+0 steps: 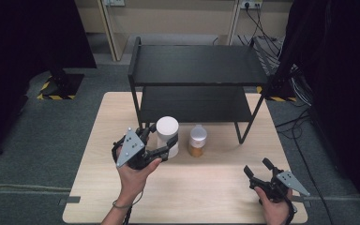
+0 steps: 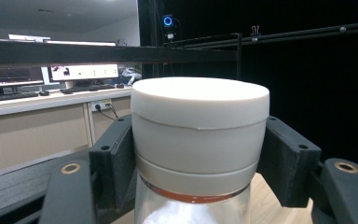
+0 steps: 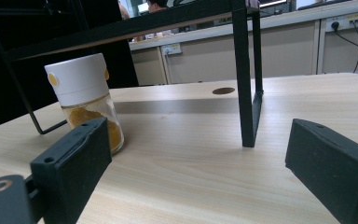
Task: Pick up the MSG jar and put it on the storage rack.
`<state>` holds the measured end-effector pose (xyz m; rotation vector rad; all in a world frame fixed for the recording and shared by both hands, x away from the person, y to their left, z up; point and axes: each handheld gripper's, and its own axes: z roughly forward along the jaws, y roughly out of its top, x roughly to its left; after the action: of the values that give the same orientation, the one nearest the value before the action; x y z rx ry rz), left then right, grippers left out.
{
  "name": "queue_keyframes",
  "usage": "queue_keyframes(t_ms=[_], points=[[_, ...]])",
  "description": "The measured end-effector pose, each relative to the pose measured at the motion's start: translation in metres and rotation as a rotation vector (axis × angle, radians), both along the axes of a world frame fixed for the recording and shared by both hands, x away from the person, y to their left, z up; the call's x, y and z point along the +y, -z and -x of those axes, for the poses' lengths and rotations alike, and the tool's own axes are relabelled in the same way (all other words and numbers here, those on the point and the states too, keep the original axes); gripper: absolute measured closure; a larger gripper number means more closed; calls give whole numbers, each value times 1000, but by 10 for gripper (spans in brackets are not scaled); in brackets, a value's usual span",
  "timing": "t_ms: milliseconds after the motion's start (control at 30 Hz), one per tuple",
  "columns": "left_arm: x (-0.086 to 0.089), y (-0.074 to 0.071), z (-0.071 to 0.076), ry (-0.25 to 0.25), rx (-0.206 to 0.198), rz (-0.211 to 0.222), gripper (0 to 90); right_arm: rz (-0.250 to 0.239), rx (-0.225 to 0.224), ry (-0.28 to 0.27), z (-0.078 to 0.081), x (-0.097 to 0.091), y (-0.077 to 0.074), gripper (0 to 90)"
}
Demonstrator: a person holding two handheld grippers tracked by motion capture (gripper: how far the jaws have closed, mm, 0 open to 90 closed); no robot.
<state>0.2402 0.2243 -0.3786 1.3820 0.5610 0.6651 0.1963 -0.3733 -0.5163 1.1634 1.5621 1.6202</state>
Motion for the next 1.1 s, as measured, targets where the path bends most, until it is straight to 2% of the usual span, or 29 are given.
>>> queue_keyframes(t_ms=[533,667,1100], points=[[6,-20,-5,-16,-16,12,333,-1,6,-3,-1,-1,-1,71],[6,-28,-7,-22,-16,3,333,-3,7,-2,-1,-1,-1,71],[8,-44,-16,-34,-19,26,333,-6,10,-3,-1,-1,-1,71]])
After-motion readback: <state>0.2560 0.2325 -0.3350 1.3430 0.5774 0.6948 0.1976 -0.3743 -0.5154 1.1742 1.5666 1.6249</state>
